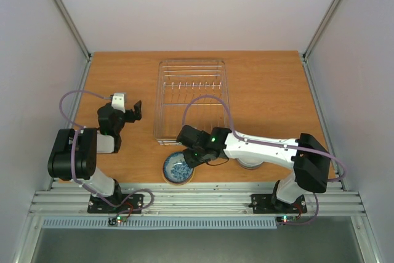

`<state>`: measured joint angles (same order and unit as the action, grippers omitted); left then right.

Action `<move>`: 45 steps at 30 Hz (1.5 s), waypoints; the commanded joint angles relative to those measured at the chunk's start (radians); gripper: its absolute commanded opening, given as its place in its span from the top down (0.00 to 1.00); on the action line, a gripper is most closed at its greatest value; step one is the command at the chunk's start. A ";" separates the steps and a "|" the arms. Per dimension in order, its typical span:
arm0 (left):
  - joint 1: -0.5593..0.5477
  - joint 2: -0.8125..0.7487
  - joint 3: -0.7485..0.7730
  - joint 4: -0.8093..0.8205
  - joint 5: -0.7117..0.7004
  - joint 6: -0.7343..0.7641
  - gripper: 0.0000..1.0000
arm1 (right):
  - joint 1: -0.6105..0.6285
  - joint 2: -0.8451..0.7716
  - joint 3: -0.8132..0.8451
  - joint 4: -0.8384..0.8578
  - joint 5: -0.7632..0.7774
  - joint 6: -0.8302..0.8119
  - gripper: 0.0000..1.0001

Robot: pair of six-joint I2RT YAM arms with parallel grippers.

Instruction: Load the bowls into the dish rack

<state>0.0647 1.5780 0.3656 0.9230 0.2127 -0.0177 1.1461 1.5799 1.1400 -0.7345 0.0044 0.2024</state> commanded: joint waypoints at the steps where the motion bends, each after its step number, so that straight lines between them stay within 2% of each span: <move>1: -0.003 -0.011 0.018 0.030 -0.012 0.016 0.01 | 0.017 -0.058 0.061 -0.093 0.088 -0.031 0.99; 11: -0.003 -0.011 0.018 0.030 -0.013 0.016 0.01 | 0.018 -0.128 0.138 -0.129 0.173 -0.124 0.99; 15: -0.004 -0.020 0.021 0.024 -0.019 0.015 0.01 | 0.017 -0.145 0.180 -0.120 0.251 -0.182 0.99; 17: -0.004 -0.068 0.040 -0.044 -0.036 0.011 0.03 | 0.010 -0.143 0.209 -0.114 0.277 -0.240 0.99; 20: -0.003 -0.159 0.101 -0.233 -0.021 0.013 0.05 | -0.019 -0.126 0.248 -0.097 0.275 -0.291 0.99; 21: -0.004 -0.186 0.114 -0.287 -0.008 0.014 0.04 | -0.030 -0.116 0.262 -0.089 0.272 -0.302 0.99; 23: -0.003 -0.253 0.107 -0.291 0.035 0.022 0.05 | -0.056 -0.105 0.274 -0.068 0.257 -0.325 0.99; 26: 0.011 -0.320 0.111 -0.295 0.204 0.079 0.15 | -0.115 -0.086 0.286 -0.030 0.231 -0.348 0.99; 30: 0.016 -0.269 0.319 -0.614 0.376 0.071 0.25 | -0.210 -0.071 0.288 0.002 0.203 -0.351 0.99; 34: 0.016 -0.238 0.501 -0.825 0.535 0.059 0.28 | -0.280 -0.059 0.277 0.026 0.198 -0.345 0.99; 38: 0.012 -0.199 0.679 -1.089 0.701 0.043 0.50 | -0.305 -0.026 0.302 0.048 0.206 -0.350 0.99; 40: 0.002 -0.160 0.767 -1.259 0.778 0.065 0.54 | -0.306 -0.006 0.323 0.053 0.207 -0.355 0.99; 42: -0.015 -0.115 0.836 -1.456 0.849 0.102 0.53 | -0.305 0.013 0.339 0.061 0.202 -0.359 0.99; 45: -0.047 -0.056 0.899 -1.633 0.915 0.194 0.47 | -0.305 0.044 0.364 0.071 0.205 -0.363 0.99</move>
<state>0.0536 1.4494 1.1988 -0.3153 0.9493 0.0795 0.8406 1.5978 1.4418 -0.7341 0.2123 -0.1444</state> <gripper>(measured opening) 0.500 0.046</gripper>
